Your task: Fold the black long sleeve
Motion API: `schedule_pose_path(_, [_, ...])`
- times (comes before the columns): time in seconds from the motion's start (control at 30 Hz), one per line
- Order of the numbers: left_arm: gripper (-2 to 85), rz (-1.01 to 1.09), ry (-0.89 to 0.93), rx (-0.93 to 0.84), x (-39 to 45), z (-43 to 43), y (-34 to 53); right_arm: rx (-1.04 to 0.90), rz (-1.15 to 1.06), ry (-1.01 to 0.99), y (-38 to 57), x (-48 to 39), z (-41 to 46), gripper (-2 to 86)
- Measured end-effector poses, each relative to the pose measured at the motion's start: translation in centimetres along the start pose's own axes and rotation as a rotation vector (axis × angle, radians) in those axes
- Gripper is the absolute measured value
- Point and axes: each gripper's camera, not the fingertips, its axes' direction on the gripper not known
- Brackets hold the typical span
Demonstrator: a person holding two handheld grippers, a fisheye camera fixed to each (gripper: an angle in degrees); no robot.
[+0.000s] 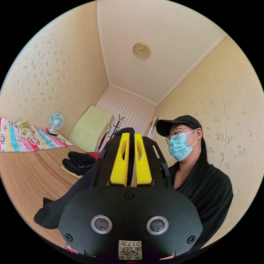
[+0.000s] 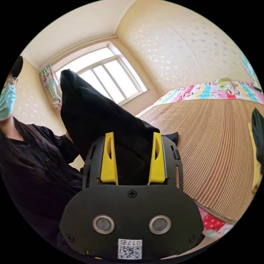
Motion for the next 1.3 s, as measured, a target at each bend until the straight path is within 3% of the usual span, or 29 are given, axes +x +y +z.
schedule_pose_path(0.17, [3.2, -0.028, 0.086, -0.033, 0.2, 1.3, -2.6, -0.059, -0.006, 0.009, -0.9, -1.5, 7.2, 8.3])
schedule_pose_path(0.37, [3.2, 0.027, 0.052, 0.039, 2.4, -2.8, -5.3, 0.313, 0.025, 0.312, -1.7, -7.0, 1.5, 4.9])
schedule_pose_path(0.5, [3.2, 0.108, -0.251, 0.147, 5.5, -7.7, -5.9, 0.655, -0.089, 0.485, -2.6, -15.2, -5.0, 4.8])
schedule_pose_path(0.57, [2.9, 0.115, -0.426, 0.206, 6.7, -8.3, -5.3, 0.728, -0.175, 0.541, -2.9, -19.0, -5.7, 4.7])
schedule_pose_path(0.7, [2.6, 0.18, -0.712, 0.497, 8.3, -5.9, -3.6, 0.844, -0.357, 0.689, -5.0, -26.0, -4.5, 4.6])
schedule_pose_path(0.8, [2.6, 0.27, -0.866, 0.518, 7.4, -4.0, -6.4, 0.886, -0.387, 0.786, -8.3, -28.0, -4.1, 4.7])
schedule_pose_path(0.93, [3.2, 0.115, -0.937, 0.374, -3.7, -3.9, -14.9, 0.653, -0.304, 0.841, -17.3, -24.1, -3.6, 4.9])
schedule_pose_path(1.07, [6.4, -0.206, -1.055, 0.193, -23.4, -5.2, -20.4, 0.193, -0.097, 0.867, -29.7, -8.2, 1.7, 5.7])
schedule_pose_path(1.1, [7.8, -0.322, -1.186, 0.163, -30.6, -6.1, -20.3, 0.077, 0.023, 0.871, -31.6, -1.7, 4.1, 6.1])
schedule_pose_path(1.17, [8.6, -0.468, -1.302, 0.085, -39.3, -7.6, -18.1, -0.076, 0.232, 0.831, -31.4, 6.8, 7.1, 6.6])
schedule_pose_path(1.3, [11.1, -0.592, -1.196, -0.156, -49.0, -8.4, -7.9, -0.193, 0.325, 0.735, -23.1, 12.4, 11.0, 6.7])
